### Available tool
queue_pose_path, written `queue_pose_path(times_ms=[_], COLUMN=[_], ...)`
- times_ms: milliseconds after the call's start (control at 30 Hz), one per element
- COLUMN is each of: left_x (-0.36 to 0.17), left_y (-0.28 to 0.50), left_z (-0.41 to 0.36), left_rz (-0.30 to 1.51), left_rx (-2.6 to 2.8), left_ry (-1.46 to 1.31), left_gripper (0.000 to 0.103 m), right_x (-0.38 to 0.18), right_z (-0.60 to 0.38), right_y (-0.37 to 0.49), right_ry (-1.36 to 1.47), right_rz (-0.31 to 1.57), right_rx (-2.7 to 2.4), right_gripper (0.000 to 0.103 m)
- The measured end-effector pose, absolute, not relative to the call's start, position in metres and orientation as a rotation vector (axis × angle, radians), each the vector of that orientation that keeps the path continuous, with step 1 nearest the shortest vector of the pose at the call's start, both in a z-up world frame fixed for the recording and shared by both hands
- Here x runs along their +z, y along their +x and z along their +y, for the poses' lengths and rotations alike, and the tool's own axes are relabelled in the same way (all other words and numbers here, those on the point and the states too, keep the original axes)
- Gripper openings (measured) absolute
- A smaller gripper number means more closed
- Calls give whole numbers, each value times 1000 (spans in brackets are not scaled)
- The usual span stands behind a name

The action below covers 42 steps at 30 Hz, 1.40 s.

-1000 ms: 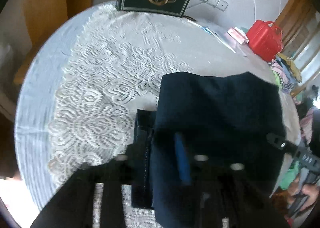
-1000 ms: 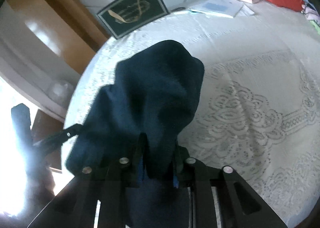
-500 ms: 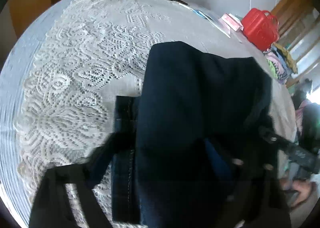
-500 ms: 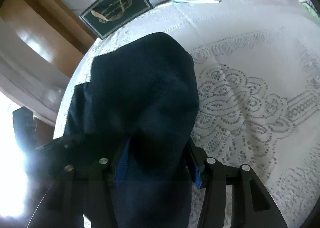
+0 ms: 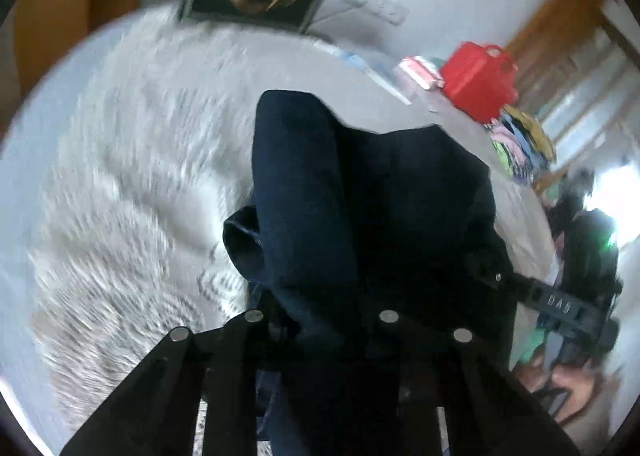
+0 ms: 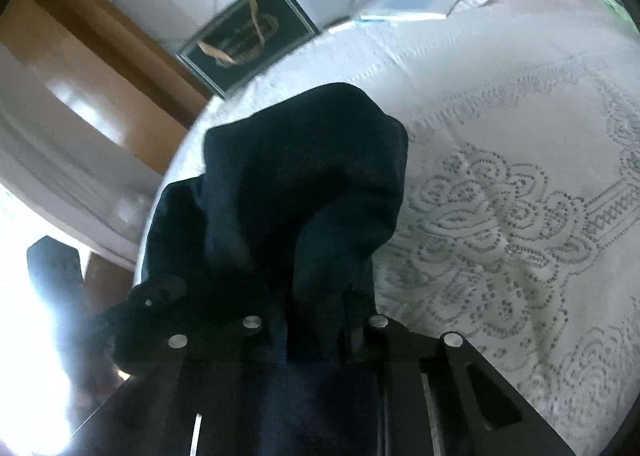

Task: Fold clothes
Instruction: 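Carry the folded jeans with both tools toward the stack of clothes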

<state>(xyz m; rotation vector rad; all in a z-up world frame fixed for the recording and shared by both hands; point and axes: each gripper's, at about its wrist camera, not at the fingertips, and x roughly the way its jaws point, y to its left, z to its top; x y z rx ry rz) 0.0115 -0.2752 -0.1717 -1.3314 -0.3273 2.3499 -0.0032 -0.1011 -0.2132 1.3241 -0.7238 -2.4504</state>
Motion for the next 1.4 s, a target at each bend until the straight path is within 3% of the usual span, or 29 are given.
queue_pose_path(times_ms=[233, 600, 900, 1400], left_x=[-86, -27, -2, -1], left_y=[15, -7, -40, -79], left_z=[-242, -154, -37, 81], left_rz=[-230, -249, -277, -192], left_rx=[2363, 2346, 2368, 2210], left_ry=[-1158, -1029, -987, -993], left_gripper=[20, 21, 21, 21], right_x=[-133, -56, -29, -24], right_z=[-99, -16, 104, 217], right_y=[9, 7, -35, -46], right_ry=[1142, 972, 933, 1004], right_rz=[-649, -639, -579, -652], right_rx=[-2556, -2654, -2647, -2776], right_gripper=[17, 17, 17, 17])
